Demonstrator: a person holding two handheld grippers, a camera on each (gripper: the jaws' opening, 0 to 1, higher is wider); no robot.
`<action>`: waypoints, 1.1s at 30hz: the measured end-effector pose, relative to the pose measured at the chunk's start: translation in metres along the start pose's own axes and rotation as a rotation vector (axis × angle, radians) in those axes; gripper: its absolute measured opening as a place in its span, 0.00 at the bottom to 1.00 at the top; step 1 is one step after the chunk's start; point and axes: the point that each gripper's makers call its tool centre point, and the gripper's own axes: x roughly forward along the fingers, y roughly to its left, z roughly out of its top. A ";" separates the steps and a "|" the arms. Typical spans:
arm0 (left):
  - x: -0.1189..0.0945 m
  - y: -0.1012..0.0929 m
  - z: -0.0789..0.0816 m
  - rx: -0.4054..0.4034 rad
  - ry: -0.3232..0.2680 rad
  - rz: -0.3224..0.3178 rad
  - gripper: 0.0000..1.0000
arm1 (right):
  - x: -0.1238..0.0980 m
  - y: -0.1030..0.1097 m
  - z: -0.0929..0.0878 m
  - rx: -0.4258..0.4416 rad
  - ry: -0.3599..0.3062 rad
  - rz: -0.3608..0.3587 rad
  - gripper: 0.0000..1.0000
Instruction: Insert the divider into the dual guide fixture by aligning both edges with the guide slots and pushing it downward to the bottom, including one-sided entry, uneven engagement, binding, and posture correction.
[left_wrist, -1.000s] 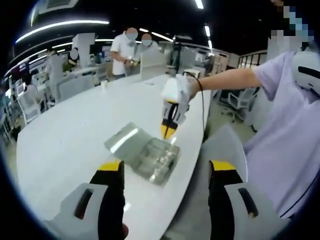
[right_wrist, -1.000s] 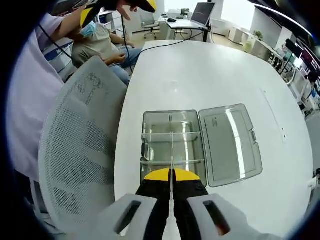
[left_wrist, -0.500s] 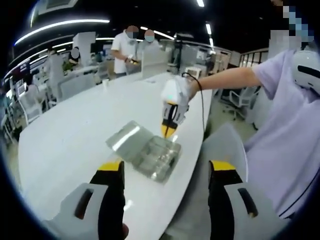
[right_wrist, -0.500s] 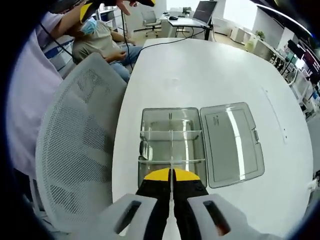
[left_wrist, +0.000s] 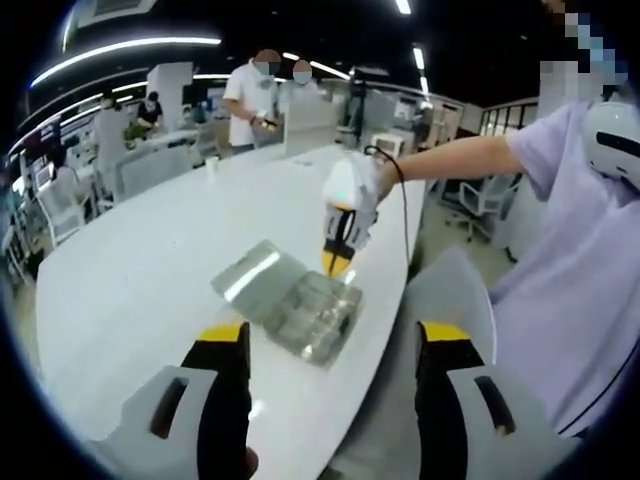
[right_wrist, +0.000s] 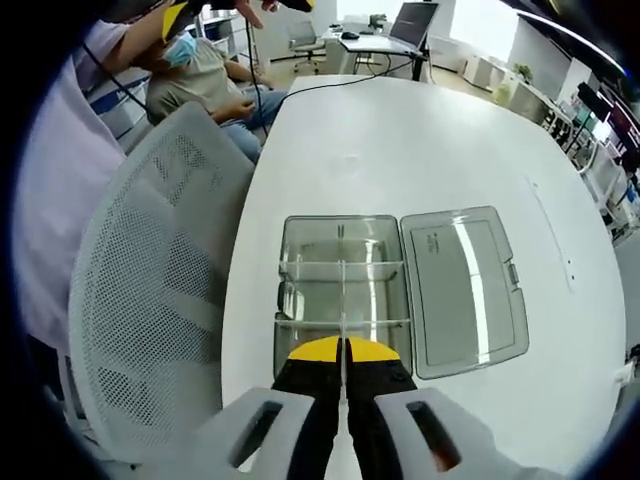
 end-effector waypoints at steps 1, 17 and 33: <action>0.000 0.000 0.000 -0.001 0.000 0.000 0.65 | 0.001 0.000 -0.001 0.001 0.002 0.000 0.00; 0.002 0.002 -0.001 -0.013 0.000 0.003 0.64 | 0.007 -0.001 -0.006 0.003 0.003 0.015 0.00; 0.003 0.004 -0.004 -0.031 -0.006 0.011 0.63 | 0.016 -0.001 -0.012 -0.001 0.007 0.041 0.00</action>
